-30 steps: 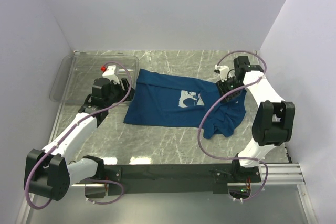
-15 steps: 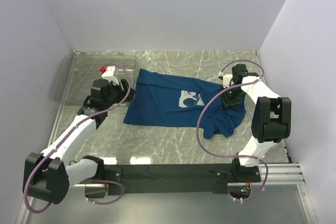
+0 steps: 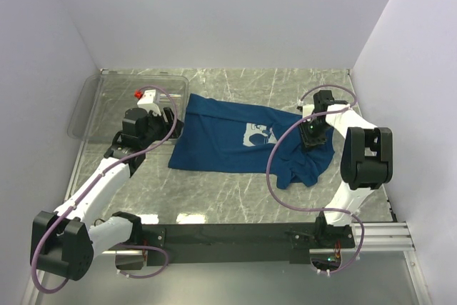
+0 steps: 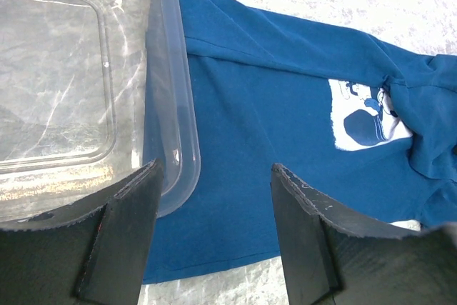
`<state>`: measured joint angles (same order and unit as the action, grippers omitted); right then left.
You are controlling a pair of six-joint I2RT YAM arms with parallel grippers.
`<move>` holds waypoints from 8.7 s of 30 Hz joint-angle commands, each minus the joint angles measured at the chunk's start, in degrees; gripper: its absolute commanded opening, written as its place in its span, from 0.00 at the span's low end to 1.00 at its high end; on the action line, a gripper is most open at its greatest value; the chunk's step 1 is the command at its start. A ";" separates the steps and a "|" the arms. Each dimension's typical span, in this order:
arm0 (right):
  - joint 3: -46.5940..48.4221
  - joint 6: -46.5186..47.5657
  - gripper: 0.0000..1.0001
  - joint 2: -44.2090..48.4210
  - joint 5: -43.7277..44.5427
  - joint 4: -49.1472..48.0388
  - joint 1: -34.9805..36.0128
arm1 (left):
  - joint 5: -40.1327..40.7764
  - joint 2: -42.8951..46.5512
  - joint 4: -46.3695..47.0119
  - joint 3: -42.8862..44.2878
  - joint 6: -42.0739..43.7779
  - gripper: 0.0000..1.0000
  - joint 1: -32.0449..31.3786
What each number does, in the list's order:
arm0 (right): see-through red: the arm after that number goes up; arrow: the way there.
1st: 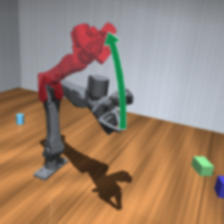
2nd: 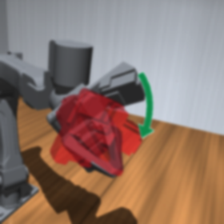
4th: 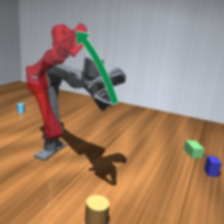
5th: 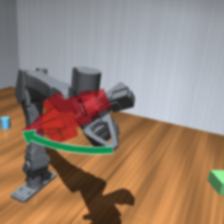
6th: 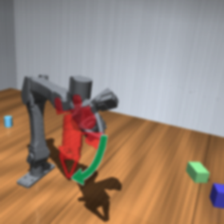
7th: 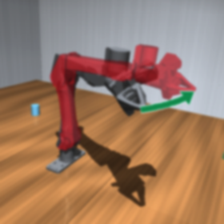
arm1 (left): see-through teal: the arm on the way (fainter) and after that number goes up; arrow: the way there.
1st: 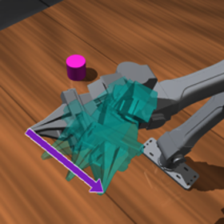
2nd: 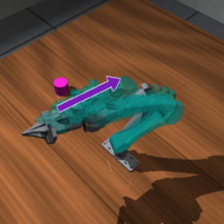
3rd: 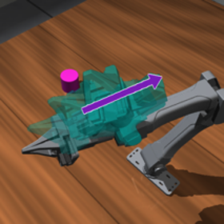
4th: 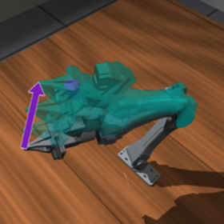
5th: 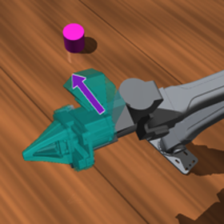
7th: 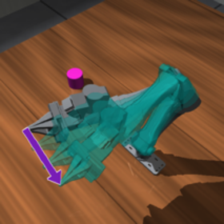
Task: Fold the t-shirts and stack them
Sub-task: Fold the tshirt
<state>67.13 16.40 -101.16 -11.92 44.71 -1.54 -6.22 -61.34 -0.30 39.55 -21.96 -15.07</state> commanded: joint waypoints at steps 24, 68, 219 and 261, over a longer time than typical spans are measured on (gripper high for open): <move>-1.92 -0.50 0.00 10.46 3.04 -0.94 -2.67 | -1.34 0.61 1.61 0.44 -0.19 0.67 0.22; -3.06 -1.81 0.43 1.94 13.94 -7.80 17.27 | -4.07 3.07 2.05 -3.17 -4.15 0.67 0.13; 12.03 -14.82 0.47 -0.69 9.12 -13.95 -12.78 | -7.58 1.40 5.04 -6.33 -6.52 0.67 0.13; 22.08 -19.31 0.02 -13.62 -4.60 -11.48 -20.43 | -3.37 -55.89 0.48 48.74 -9.95 0.32 -5.76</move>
<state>89.93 -3.33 -117.73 -15.68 34.96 -22.04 -12.93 -113.67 3.97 80.88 -30.74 -19.94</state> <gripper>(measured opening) 0.037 0.359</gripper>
